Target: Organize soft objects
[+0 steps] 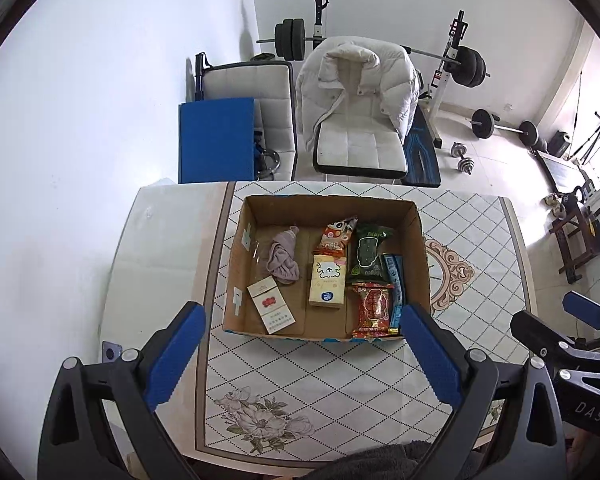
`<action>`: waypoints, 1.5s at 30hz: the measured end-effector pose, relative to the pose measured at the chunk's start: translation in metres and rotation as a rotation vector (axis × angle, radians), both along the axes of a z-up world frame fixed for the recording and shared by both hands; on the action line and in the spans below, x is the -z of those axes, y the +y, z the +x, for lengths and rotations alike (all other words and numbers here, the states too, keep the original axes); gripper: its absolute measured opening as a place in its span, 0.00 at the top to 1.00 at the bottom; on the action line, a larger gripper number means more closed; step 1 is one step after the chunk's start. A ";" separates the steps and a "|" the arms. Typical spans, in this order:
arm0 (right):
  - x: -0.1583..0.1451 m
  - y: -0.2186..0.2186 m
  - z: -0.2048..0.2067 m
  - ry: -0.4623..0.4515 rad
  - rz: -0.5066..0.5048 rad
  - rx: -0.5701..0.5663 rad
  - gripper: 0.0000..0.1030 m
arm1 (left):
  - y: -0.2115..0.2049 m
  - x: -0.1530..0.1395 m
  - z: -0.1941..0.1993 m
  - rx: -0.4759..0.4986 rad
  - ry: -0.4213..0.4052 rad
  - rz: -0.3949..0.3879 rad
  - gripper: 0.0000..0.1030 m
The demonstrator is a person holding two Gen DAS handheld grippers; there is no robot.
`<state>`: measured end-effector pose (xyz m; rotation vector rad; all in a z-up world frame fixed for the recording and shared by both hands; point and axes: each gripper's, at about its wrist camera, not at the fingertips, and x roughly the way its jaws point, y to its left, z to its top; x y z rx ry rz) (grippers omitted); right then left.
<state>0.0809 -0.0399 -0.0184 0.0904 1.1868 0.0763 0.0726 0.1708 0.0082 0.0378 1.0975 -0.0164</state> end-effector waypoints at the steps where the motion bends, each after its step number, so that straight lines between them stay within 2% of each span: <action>1: -0.006 0.000 -0.004 -0.007 0.001 -0.005 0.10 | 0.000 -0.004 -0.004 0.000 -0.008 -0.002 0.03; 9: -0.033 -0.002 -0.021 -0.057 -0.028 -0.008 0.10 | 0.007 -0.020 -0.019 -0.021 -0.033 -0.029 0.03; 27: -0.042 -0.009 -0.031 -0.087 -0.055 0.022 0.09 | 0.007 -0.023 -0.033 -0.036 -0.042 -0.029 0.03; 45: -0.052 -0.023 -0.040 -0.123 -0.048 0.051 0.09 | -0.009 -0.033 -0.036 0.004 -0.059 -0.019 0.03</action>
